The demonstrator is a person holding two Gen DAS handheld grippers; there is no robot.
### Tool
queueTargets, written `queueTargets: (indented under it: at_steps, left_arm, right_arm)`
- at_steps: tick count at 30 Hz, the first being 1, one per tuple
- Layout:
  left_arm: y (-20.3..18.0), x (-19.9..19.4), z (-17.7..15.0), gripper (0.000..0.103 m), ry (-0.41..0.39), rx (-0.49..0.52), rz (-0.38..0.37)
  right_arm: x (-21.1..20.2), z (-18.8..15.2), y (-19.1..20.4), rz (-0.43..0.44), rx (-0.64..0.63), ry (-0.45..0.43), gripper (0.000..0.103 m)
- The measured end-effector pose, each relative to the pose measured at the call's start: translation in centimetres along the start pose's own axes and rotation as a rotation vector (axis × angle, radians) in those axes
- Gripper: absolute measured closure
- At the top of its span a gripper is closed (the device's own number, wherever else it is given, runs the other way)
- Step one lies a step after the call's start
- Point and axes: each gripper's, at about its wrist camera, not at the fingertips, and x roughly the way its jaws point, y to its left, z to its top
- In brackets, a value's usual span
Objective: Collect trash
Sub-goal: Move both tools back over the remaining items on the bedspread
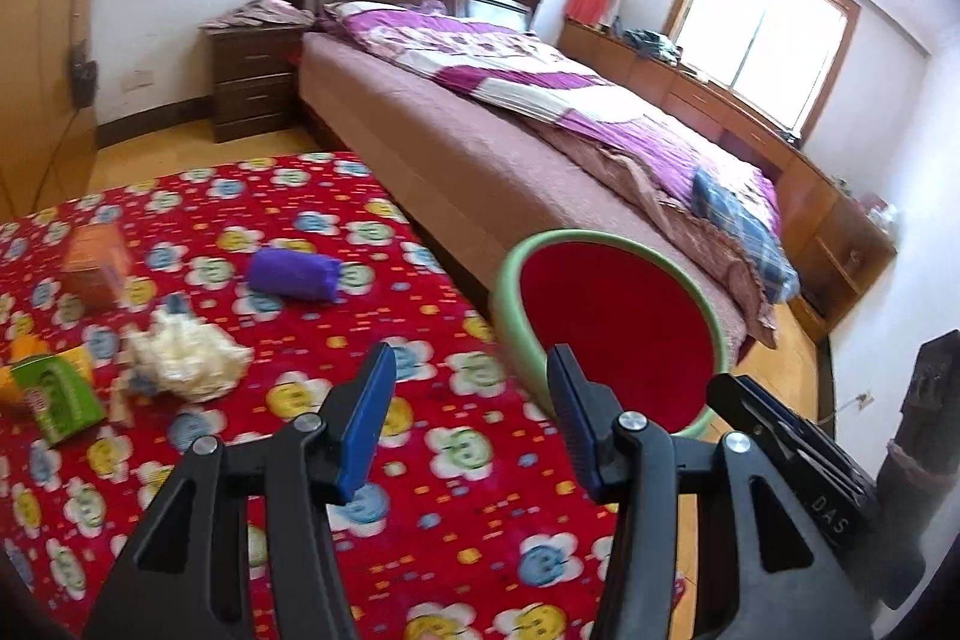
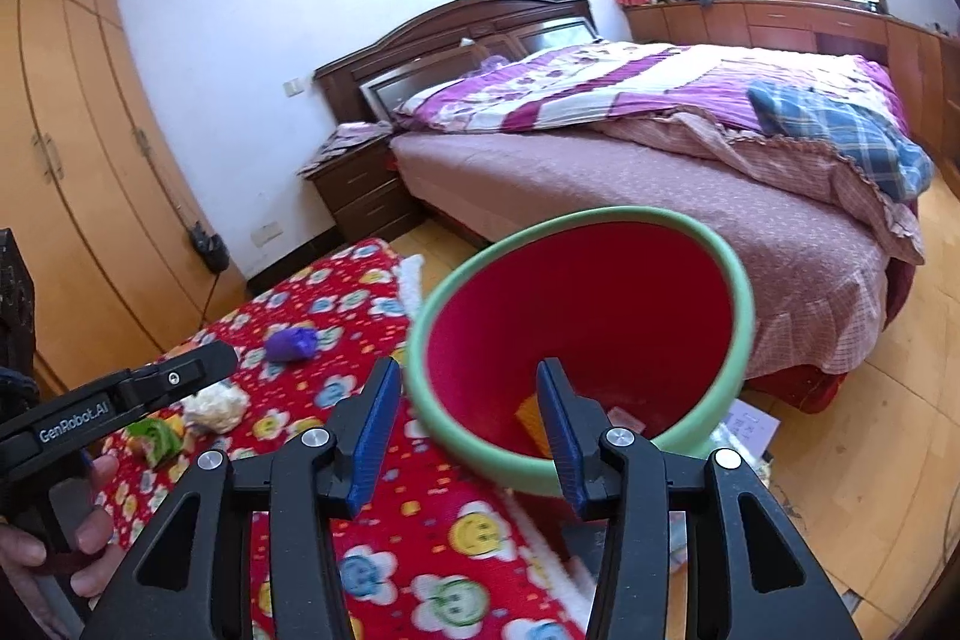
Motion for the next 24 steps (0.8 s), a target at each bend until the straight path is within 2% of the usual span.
queueTargets:
  at_steps: [5,20,24]
  left_arm:
    - [2.5,-1.6,-0.3,0.050,-0.017,-0.027,0.044]
    - [10.1,-4.5,-1.5,0.050,-0.039,-0.150,0.157]
    - [12.1,-4.8,-1.7,0.050,-0.042,-0.180,0.182]
  right_arm:
    - [0.3,-0.5,2.3,0.034,-0.033,0.018,0.050]
    - [2.3,-2.3,7.2,0.098,-0.085,0.085,0.049]
    - [3.0,-2.7,8.0,0.106,-0.097,0.104,0.043]
